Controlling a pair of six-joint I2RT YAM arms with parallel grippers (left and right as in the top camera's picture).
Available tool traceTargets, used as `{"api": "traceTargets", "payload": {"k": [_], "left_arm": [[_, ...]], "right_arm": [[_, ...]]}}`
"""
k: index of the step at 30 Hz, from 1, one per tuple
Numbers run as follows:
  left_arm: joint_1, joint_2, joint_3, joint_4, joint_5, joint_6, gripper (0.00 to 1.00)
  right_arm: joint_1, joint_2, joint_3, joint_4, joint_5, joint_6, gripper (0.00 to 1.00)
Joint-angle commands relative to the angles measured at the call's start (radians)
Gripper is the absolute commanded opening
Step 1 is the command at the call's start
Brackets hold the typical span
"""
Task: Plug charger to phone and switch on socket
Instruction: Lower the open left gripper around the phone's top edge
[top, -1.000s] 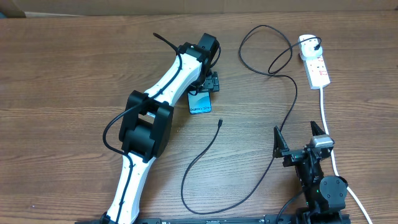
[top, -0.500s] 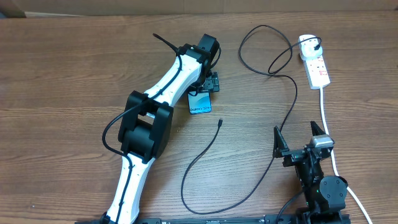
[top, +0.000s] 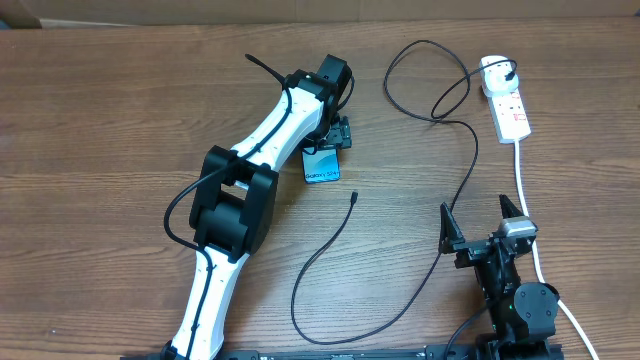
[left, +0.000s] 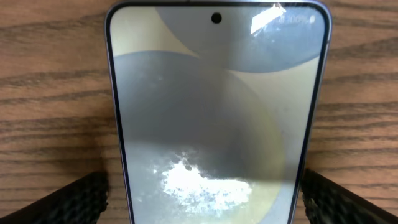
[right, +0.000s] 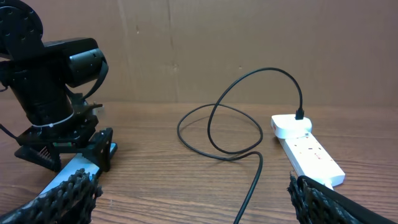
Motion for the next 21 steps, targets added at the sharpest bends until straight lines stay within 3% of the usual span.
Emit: {"api": "traceTargets", "payload": {"k": [1,5,21], "left_arm": [[0.004,0.068,-0.055,-0.029,0.008,0.013,0.94],[0.004,0.068,-0.055,-0.029,0.008,0.013,0.87],[0.004,0.068,-0.055,-0.048,0.01,0.012,0.86]], "right_arm": [[0.003,-0.008,-0.01,0.005,0.009,-0.005,1.0],[0.003,-0.008,-0.01,0.005,0.009,-0.005,1.0],[0.003,-0.008,-0.01,0.005,0.009,-0.005,1.0]]}}
